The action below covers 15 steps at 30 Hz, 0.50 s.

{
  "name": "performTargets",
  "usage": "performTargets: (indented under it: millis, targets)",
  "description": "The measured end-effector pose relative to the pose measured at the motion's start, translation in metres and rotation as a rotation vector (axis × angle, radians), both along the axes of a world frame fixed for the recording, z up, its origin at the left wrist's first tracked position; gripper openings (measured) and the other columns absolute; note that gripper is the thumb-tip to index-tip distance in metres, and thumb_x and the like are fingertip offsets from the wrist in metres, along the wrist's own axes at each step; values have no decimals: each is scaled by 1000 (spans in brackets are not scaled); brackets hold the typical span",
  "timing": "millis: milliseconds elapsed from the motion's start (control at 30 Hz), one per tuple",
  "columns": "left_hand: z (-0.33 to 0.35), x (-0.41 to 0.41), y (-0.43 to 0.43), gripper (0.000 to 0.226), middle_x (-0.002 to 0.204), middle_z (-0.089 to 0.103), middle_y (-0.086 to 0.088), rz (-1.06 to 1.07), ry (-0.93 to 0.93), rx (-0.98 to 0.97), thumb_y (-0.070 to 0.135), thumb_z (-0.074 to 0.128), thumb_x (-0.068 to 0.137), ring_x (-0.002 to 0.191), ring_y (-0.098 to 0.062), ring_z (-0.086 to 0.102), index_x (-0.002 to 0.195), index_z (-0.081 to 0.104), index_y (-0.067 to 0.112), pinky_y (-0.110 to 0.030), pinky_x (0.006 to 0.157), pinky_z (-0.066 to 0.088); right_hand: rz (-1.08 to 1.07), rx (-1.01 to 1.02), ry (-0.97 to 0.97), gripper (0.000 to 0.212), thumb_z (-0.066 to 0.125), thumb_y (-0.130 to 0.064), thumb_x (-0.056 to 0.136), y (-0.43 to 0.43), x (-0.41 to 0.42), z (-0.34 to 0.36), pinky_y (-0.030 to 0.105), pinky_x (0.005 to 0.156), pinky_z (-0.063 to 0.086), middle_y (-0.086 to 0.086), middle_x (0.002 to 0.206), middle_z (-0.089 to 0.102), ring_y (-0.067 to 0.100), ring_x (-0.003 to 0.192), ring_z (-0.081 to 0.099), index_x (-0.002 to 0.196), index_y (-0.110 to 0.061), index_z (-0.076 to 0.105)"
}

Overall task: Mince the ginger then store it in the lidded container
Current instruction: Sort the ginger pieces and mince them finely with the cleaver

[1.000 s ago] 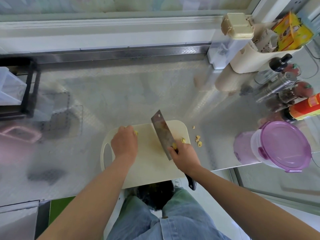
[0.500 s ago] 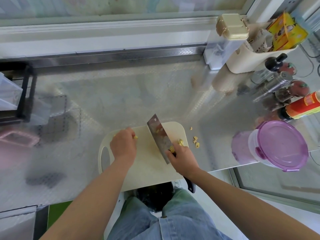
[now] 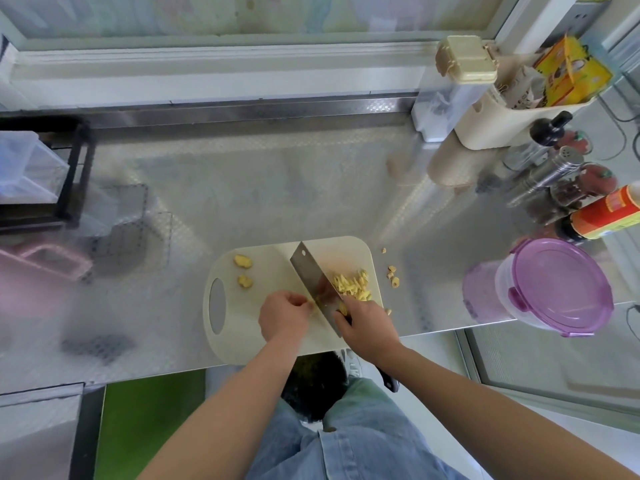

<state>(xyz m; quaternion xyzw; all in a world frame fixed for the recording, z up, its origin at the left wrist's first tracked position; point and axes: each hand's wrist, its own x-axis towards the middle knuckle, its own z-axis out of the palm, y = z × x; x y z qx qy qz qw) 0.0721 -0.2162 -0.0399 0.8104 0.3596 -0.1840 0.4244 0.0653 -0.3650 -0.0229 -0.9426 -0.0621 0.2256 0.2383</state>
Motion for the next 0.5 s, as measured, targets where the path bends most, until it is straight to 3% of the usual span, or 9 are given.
performTargets:
  millis: [200,367,500]
  targets:
    - [-3,-6,-5,12,77,72,1,51,16,17,34,77,75,81,-19,67,74,71,24,-25,66,43,-49,-15,-39,24,44,-33,97,2,-5,1,30,53,30,1,61,44,25,61,45,81,-16,43]
    - [-5,-6,-5,12,78,73,-1,81,17,-4,32,77,75,83,-19,67,71,68,26,-24,67,43,-1,-58,-52,25,42,-40,97,9,-3,-3,34,55,49,3,67,55,25,62,55,89,-18,53]
    - [-6,-5,-5,10,78,73,-1,77,22,-6,32,77,76,82,-19,67,74,72,24,-23,66,42,27,-80,-56,27,40,-41,98,8,-2,-3,36,57,50,4,70,58,26,65,57,93,-18,54]
